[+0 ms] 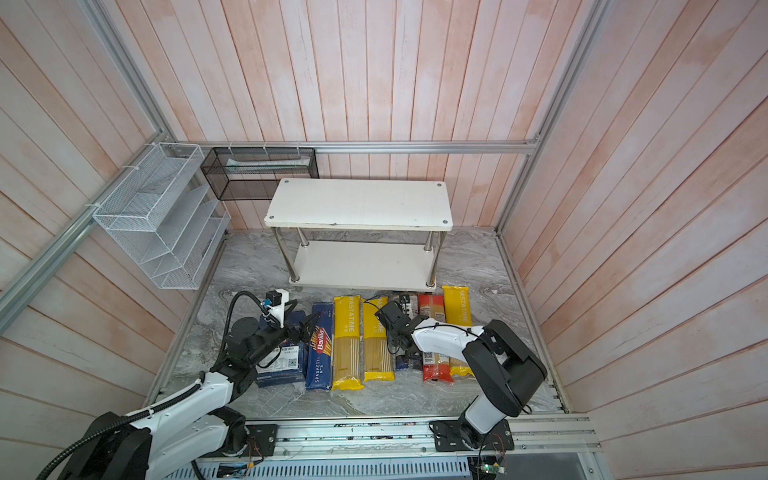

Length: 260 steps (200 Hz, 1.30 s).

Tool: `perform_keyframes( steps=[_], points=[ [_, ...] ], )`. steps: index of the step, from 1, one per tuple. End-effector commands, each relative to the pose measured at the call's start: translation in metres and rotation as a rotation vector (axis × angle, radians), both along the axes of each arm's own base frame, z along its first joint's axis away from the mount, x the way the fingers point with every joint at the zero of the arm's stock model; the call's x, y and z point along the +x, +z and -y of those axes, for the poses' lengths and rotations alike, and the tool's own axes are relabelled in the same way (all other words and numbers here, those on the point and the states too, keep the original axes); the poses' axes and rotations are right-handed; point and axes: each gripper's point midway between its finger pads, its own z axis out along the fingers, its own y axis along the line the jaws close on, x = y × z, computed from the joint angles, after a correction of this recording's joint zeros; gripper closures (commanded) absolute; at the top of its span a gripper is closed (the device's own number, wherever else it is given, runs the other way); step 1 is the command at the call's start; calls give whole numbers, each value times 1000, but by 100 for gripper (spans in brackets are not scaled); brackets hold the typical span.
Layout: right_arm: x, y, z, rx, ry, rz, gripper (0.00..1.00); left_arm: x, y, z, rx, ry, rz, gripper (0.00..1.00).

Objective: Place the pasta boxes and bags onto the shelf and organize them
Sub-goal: 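Lower the right gripper and close it on the clear white-labelled spaghetti bag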

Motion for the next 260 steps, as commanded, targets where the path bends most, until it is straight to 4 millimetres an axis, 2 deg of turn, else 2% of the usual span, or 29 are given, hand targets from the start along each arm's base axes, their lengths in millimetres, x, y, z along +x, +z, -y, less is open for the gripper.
perform_keyframes(
  steps=[1, 53, 75, 104, 127, 146, 207, 234, 260],
  points=[
    [-17, -9, 6, 2, 5, -34, 32, -1, 1, 0, 8, 3, 17, 0],
    [-43, -3, 2, 56, 14, -42, 38, 0, 0, -1, 9, 9, 13, 0],
    [-49, 6, 6, 35, 16, -35, 35, 1, 0, -2, 7, 17, 12, 0],
    [-44, 25, 2, 84, 18, 20, 25, 1, -1, -1, 6, 15, 7, 0],
    [-38, 38, 2, 100, -8, 66, 22, 1, -2, -1, 9, 15, 4, 0],
    [-34, 41, 2, 91, -18, 81, 21, 1, -1, -1, 8, 16, 7, 0],
    [-27, 21, -3, 35, 4, 24, 19, 1, 0, -1, 9, 16, 9, 0],
    [-26, 13, 7, -47, -14, -10, 18, 0, -1, -2, 10, 17, 7, 0],
    [-24, 7, -3, -27, 15, -25, 18, 0, 0, -1, 7, 15, 9, 0]
  ],
)
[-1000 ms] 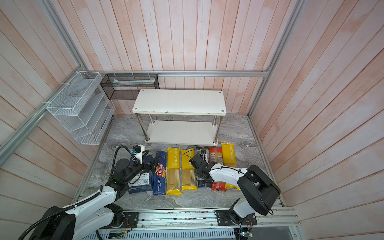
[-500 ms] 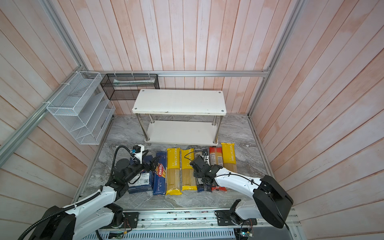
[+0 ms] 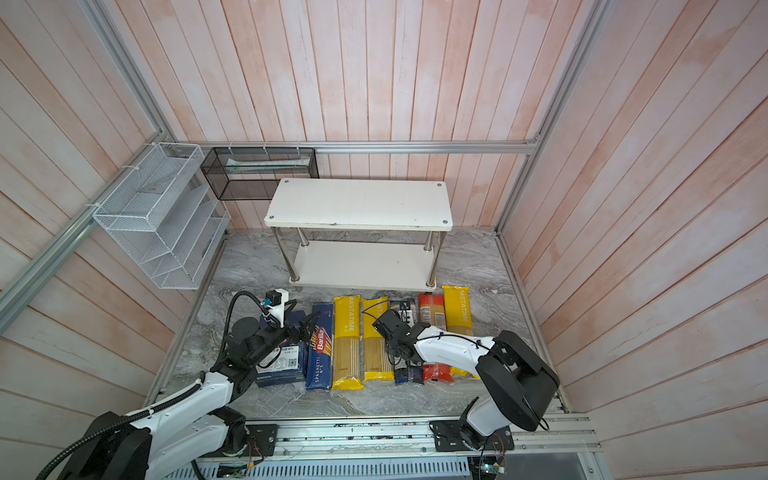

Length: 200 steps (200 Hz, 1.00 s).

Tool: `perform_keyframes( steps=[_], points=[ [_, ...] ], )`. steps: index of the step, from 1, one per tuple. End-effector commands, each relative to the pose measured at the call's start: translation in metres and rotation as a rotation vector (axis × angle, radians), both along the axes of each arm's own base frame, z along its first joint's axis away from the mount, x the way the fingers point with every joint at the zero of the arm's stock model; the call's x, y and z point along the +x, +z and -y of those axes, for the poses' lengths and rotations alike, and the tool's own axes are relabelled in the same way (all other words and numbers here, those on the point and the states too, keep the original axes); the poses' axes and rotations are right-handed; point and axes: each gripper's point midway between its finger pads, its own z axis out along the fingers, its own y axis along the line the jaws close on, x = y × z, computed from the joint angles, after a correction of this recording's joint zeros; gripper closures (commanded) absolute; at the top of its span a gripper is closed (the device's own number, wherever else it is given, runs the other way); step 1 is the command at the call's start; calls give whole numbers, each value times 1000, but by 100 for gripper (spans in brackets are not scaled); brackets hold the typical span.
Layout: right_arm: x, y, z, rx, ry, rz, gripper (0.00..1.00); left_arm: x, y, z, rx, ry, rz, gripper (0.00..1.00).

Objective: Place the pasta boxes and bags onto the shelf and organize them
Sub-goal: 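Lower the right gripper and close it on the clear white-labelled spaghetti bag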

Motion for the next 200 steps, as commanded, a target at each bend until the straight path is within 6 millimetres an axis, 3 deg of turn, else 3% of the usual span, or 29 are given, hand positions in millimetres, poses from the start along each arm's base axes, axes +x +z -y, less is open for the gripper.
perform_keyframes(
  steps=[1, 25, 85, 154, 200],
  points=[
    [2, -2, -1, -25, 18, -14, 18, -1, 0, 0, 4, -2, 9, 0],
    [3, -7, -4, -7, 19, -20, 18, -1, 0, 0, 7, 2, 9, 0],
    [-3, -15, 13, -47, -9, -51, 18, -1, -1, 0, 9, 3, 9, 0],
    [-7, -31, 4, -33, 23, -105, 18, -1, 0, 0, 7, 4, 10, 0],
    [-6, -33, -2, -7, 41, -108, 27, 0, -1, 0, 8, 4, 8, 0]
  ],
)
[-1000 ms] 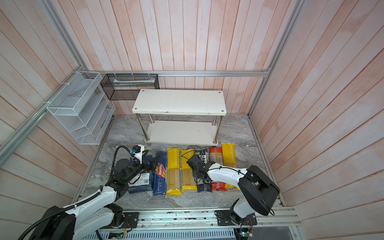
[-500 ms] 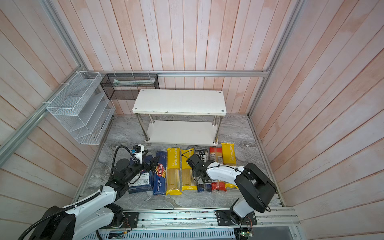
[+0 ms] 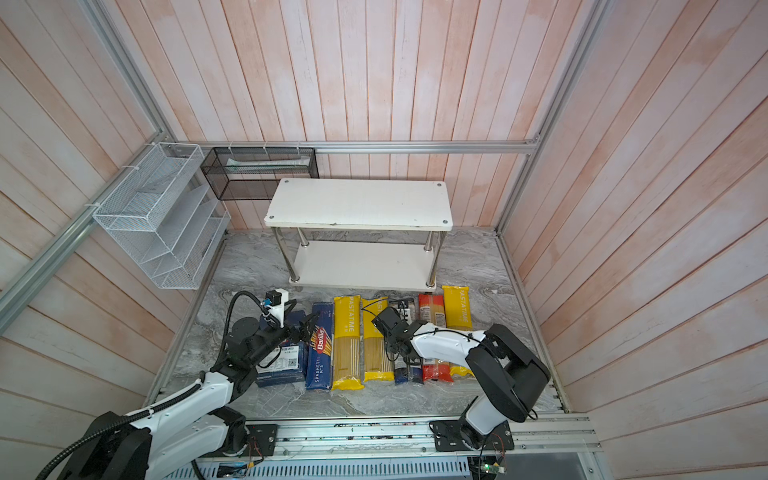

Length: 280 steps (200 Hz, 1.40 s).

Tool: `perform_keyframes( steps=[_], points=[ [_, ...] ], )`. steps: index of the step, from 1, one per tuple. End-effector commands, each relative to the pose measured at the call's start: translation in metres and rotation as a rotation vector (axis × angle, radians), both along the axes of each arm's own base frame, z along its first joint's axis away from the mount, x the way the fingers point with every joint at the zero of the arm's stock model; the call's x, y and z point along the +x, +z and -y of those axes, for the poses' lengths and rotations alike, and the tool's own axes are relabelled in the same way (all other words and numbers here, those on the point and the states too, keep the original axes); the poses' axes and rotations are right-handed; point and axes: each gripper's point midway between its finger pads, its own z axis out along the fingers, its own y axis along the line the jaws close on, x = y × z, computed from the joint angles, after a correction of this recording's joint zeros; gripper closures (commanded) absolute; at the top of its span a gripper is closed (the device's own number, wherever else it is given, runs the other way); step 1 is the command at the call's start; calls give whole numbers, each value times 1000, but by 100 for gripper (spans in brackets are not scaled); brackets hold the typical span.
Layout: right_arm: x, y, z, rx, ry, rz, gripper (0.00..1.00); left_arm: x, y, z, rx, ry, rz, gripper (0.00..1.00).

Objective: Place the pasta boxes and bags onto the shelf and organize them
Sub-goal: 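Lower the right gripper and close it on the clear white-labelled spaghetti bag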

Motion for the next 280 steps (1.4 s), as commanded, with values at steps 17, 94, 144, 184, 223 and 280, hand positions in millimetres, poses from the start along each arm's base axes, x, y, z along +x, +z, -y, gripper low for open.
perform_keyframes(
  steps=[17, 94, 144, 184, 223, 280],
  points=[
    [-15, -23, 1, -19, 39, -102, 33, 0, -1, 0, 9, 3, 2, 0],
    [-14, -12, 0, 28, 30, -60, 48, 0, -1, 1, 7, -2, 3, 0],
    [-14, -3, 0, 72, 24, -24, 51, 0, -2, 1, 9, 0, -3, 0],
    [-12, 8, 2, 100, 17, 23, 56, 0, -2, 0, 10, 1, -3, 0],
    [-13, 10, 4, 113, 13, 40, 62, 0, -1, 1, 9, 0, -1, 0],
    [-13, 20, 4, 147, 15, 74, 75, 0, -1, 0, 9, 1, -2, 0]
  ],
)
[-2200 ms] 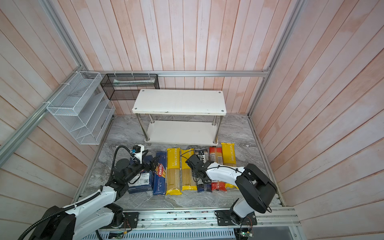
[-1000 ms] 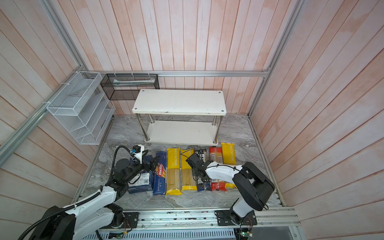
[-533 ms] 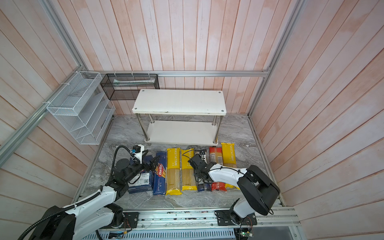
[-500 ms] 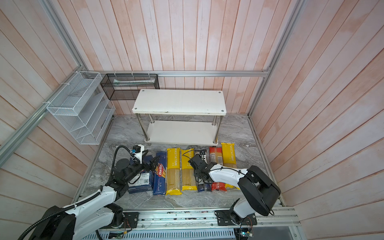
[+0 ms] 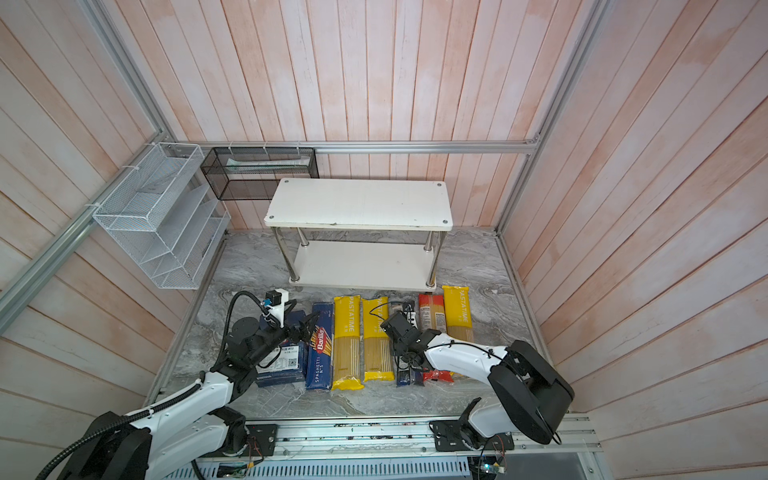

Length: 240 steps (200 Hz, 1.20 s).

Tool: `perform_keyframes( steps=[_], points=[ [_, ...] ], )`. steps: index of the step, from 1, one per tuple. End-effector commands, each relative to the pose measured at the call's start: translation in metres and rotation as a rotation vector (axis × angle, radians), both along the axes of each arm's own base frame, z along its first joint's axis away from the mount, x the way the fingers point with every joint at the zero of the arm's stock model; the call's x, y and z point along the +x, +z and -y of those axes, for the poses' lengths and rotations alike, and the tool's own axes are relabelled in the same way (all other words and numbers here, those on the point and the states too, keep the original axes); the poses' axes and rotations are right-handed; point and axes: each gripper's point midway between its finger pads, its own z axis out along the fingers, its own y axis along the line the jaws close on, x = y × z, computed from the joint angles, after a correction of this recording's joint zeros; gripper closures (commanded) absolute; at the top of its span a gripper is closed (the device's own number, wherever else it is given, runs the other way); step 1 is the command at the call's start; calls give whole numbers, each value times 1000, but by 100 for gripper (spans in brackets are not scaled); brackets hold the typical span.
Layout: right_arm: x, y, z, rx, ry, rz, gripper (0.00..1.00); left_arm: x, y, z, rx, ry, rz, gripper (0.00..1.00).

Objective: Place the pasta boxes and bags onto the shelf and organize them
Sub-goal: 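Lift the clear spaghetti bag upright with the right gripper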

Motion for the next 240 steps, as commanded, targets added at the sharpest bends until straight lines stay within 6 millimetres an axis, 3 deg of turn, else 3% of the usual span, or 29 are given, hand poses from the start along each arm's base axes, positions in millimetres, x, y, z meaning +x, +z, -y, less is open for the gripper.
perform_keyframes(
  steps=[1, 70, 186, 240],
  points=[
    [-1, 7, 1, 29, -11, 20, 75, 0, -1, 0, 8, 1, -1, 0],
    [3, 44, 1, 136, -7, 122, 88, 0, -1, 0, 8, 1, 0, 0],
    [13, 100, -5, 293, 69, 241, 95, 0, -1, 1, 7, -2, -2, 0],
    [15, 139, -12, 316, 125, 297, 95, 0, -2, 1, 8, -2, -4, 0]
  ],
)
